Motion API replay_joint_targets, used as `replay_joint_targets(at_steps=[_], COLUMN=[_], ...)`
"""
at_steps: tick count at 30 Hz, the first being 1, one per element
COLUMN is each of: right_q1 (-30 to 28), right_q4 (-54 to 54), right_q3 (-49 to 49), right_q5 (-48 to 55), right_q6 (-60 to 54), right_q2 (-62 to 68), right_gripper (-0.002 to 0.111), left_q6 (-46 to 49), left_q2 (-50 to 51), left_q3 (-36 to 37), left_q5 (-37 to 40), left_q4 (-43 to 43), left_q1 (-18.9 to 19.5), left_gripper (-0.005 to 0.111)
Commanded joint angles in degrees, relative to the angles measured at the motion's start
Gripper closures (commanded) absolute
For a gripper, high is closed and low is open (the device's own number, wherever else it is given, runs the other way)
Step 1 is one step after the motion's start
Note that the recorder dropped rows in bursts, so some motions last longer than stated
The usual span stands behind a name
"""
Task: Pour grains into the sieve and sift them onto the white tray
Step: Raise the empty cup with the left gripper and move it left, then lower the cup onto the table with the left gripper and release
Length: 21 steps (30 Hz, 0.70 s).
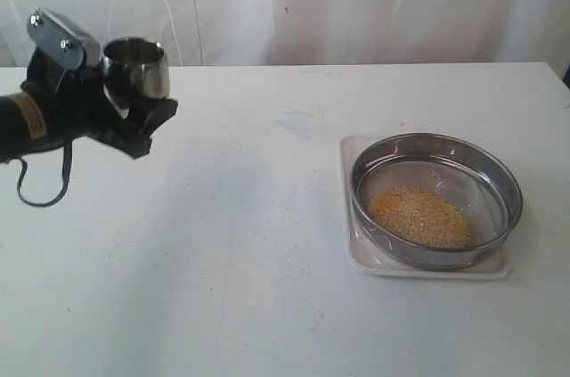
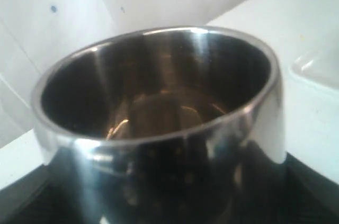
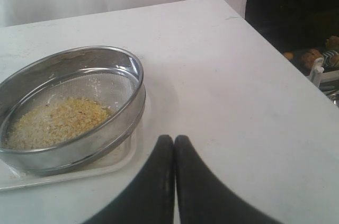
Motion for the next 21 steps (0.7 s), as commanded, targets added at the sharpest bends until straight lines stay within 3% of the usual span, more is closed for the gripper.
replay_joint_targets(at_steps=[1, 4, 8, 11, 21], right_q1=[-0.26, -0.26, -0.26, -0.26, -0.26], right_q4=[-0.17, -0.17, -0.17, -0.17, -0.17], right_q3=[0.11, 0.11, 0.11, 0.11, 0.11], right_q5=[-0.71, -0.71, -0.71, -0.71, -0.71], right_q6=[0.04, 0.04, 0.04, 0.04, 0.04], right_q2=[-0.23, -0.23, -0.23, -0.23, -0.23], right_gripper=[0.108, 0.108, 0.108, 0.108, 0.108], left_q6=[12.08, 10.18, -1.49, -2.89, -2.38], left_q2=[1.48, 4.19, 8.31, 12.17, 21.96], left_q3=[3.4, 2.3, -0.23, -2.78, -8.63], left_q5=[-3.85, -4.91, -2.37, -2.16, -6.06], left_q4=[-1.22, -4.87, -14.35, -18.92, -8.98], left_q1=[0.92, 0.92, 0.92, 0.92, 0.92], left_gripper=[0.107, 0.107, 0.107, 0.107, 0.107])
